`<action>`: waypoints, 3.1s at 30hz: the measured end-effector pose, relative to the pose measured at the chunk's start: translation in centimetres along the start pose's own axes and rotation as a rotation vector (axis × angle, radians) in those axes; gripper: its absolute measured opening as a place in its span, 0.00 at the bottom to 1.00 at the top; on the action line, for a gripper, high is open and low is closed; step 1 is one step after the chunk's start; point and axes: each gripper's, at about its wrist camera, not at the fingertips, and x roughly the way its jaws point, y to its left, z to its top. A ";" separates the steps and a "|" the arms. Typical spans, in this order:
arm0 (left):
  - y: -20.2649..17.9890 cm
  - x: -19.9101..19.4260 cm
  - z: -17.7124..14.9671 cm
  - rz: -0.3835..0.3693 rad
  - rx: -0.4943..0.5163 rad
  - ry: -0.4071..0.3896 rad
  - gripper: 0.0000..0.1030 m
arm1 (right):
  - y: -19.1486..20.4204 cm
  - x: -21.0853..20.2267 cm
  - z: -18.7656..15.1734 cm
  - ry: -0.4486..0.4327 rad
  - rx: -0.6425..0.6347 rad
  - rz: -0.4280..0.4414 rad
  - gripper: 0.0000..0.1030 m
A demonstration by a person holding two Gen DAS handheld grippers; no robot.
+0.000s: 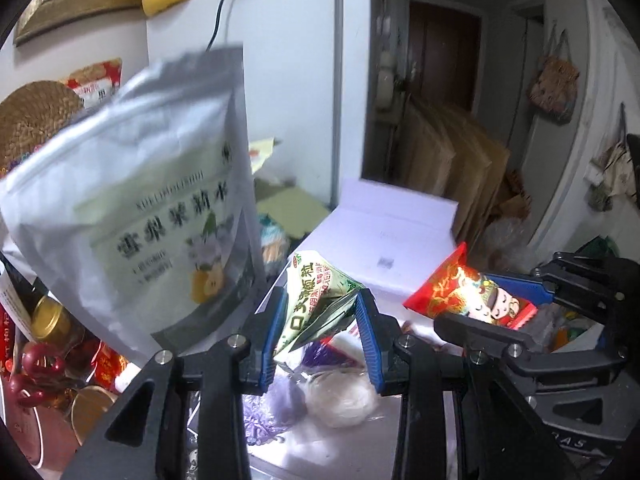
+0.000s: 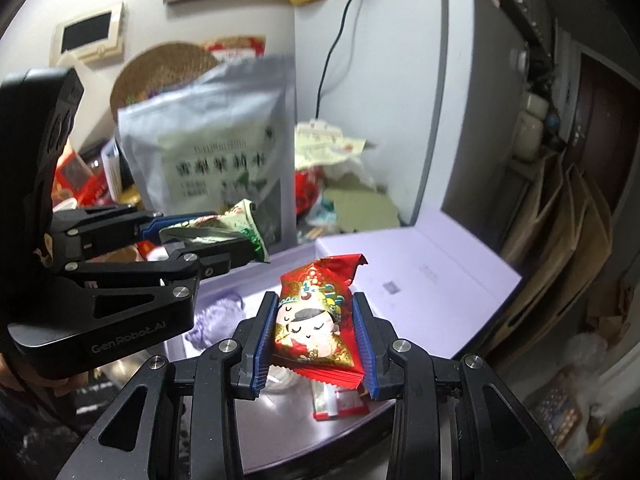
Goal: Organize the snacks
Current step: 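Lower both held items into the lavender box with both tools, then open both tools to release the candy and packet into the box, then withdraw both tools from the box toward the counter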
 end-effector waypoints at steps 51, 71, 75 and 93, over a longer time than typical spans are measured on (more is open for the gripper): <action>-0.1 1.7 0.8 0.124 -0.007 0.071 0.39 | -4.0 3.0 -0.9 0.135 0.087 -0.015 0.51; -0.9 -13.7 1.4 0.160 0.002 -0.213 0.79 | 0.6 -9.8 1.4 -0.114 0.054 -0.059 0.55; -1.2 -16.8 0.3 0.168 0.011 -0.263 0.80 | 2.3 -12.4 0.8 -0.166 0.040 -0.056 0.61; -0.3 -24.5 -6.8 0.152 -0.030 -0.327 0.99 | 8.5 -18.3 -4.0 -0.243 0.019 -0.021 0.83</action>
